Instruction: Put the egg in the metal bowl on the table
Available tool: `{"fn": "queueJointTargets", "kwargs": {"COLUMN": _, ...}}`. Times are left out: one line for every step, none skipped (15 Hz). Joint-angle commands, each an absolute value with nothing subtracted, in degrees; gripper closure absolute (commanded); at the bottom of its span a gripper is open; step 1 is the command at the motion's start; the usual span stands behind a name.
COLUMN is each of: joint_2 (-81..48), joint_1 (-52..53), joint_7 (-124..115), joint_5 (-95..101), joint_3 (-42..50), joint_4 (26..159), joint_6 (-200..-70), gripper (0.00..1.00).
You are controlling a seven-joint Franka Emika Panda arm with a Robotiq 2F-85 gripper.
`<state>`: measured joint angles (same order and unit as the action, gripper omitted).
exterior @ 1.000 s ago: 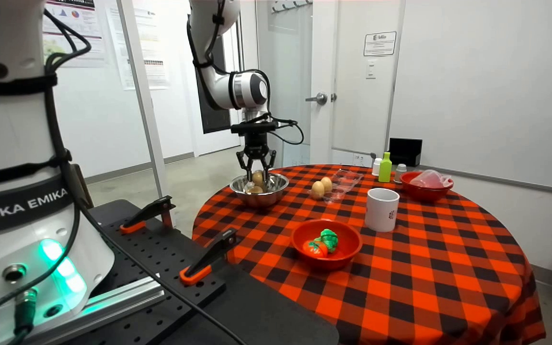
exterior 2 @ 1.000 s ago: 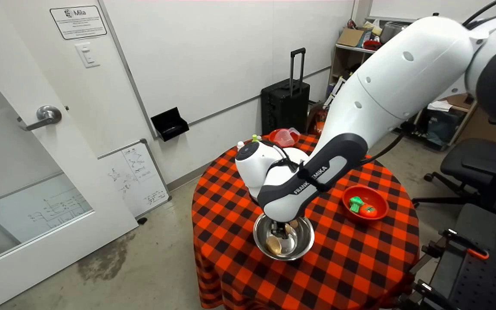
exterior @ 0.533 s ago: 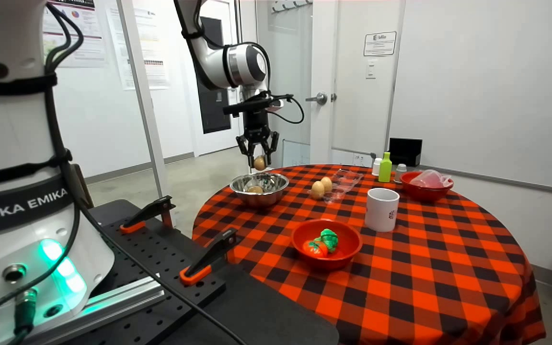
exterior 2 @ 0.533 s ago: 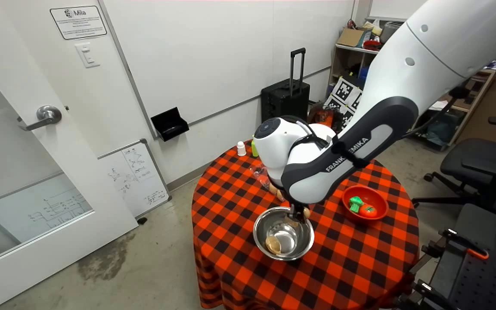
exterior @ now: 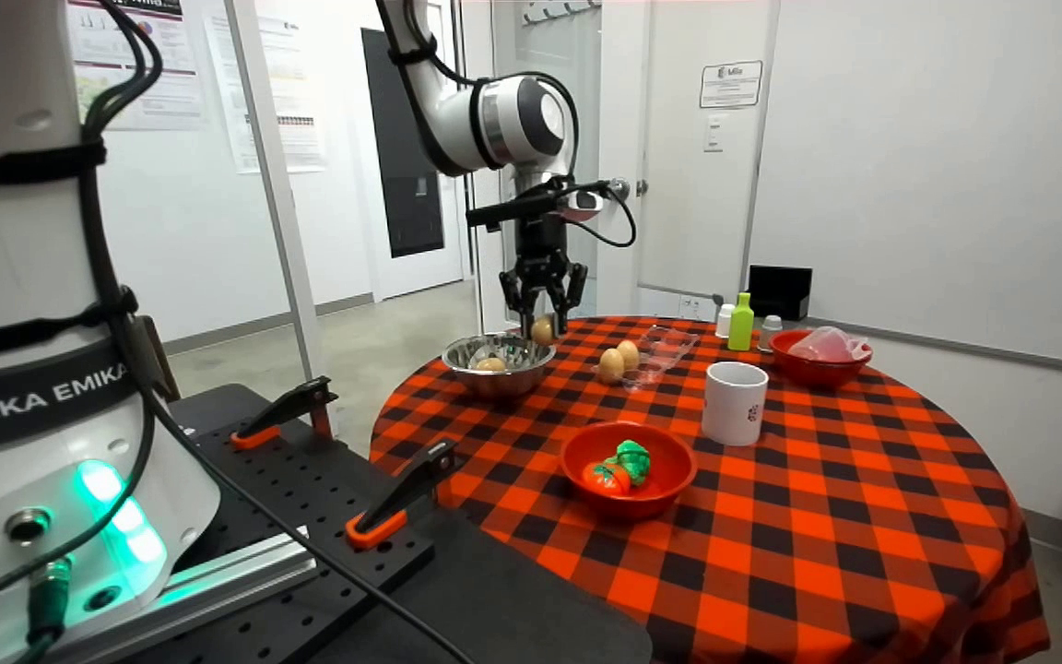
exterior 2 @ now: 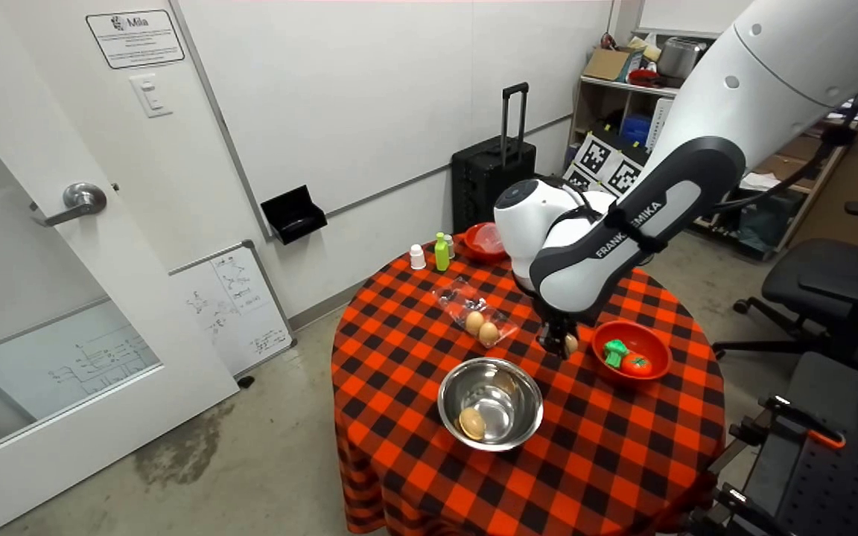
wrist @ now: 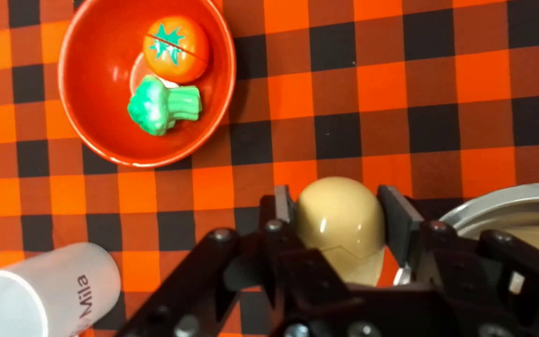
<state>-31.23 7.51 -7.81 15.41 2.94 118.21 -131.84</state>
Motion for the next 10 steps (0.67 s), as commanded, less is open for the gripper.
{"fn": "queueJointTargets", "kwargs": {"joint_2": -35.07, "joint_1": 4.31, "joint_7": -6.96, "joint_5": 13.48, "joint_3": 3.09, "joint_4": 116.24, "joint_6": -134.26, "gripper": 0.77}}
{"fn": "queueJointTargets", "kwargs": {"joint_2": -36.77, "joint_1": 3.56, "joint_7": -6.86, "joint_5": 13.11, "joint_3": 3.09, "joint_4": 114.95, "joint_6": -134.89, "gripper": 0.77}}
{"fn": "queueJointTargets", "kwargs": {"joint_2": -38.44, "joint_1": 2.91, "joint_7": -6.65, "joint_5": 12.73, "joint_3": 3.03, "joint_4": 113.58, "joint_6": -135.30, "gripper": 0.77}}
{"fn": "queueJointTargets", "kwargs": {"joint_2": -40.34, "joint_1": 2.42, "joint_7": -6.65, "joint_5": 12.39, "joint_3": 3.10, "joint_4": 111.78, "joint_6": -135.34, "gripper": 0.77}}
{"fn": "queueJointTargets", "kwargs": {"joint_2": -41.96, "joint_1": 1.97, "joint_7": -6.52, "joint_5": 11.91, "joint_3": 3.07, "joint_4": 110.22, "joint_6": -135.37, "gripper": 0.77}}
{"fn": "queueJointTargets", "kwargs": {"joint_2": -43.83, "joint_1": 1.80, "joint_7": -6.85, "joint_5": 11.48, "joint_3": 3.27, "joint_4": 108.14, "joint_6": -134.98, "gripper": 0.77}}
{"fn": "queueJointTargets", "kwargs": {"joint_2": -45.22, "joint_1": 1.58, "joint_7": -6.78, "joint_5": 11.06, "joint_3": 3.35, "joint_4": 106.47, "joint_6": -134.72, "gripper": 0.77}}
{"fn": "queueJointTargets", "kwargs": {"joint_2": -46.72, "joint_1": 1.30, "joint_7": -6.65, "joint_5": 10.45, "joint_3": 3.27, "joint_4": 104.54, "joint_6": -134.47, "gripper": 0.77}}
{"fn": "queueJointTargets", "kwargs": {"joint_2": -47.94, "joint_1": 1.26, "joint_7": -6.72, "joint_5": 10.14, "joint_3": 3.37, "joint_4": 102.90, "joint_6": -134.19, "gripper": 0.77}}
{"fn": "queueJointTargets", "kwargs": {"joint_2": -49.16, "joint_1": 1.22, "joint_7": -6.82, "joint_5": 9.78, "joint_3": 3.49, "joint_4": 101.29, "joint_6": -133.96, "gripper": 0.77}}
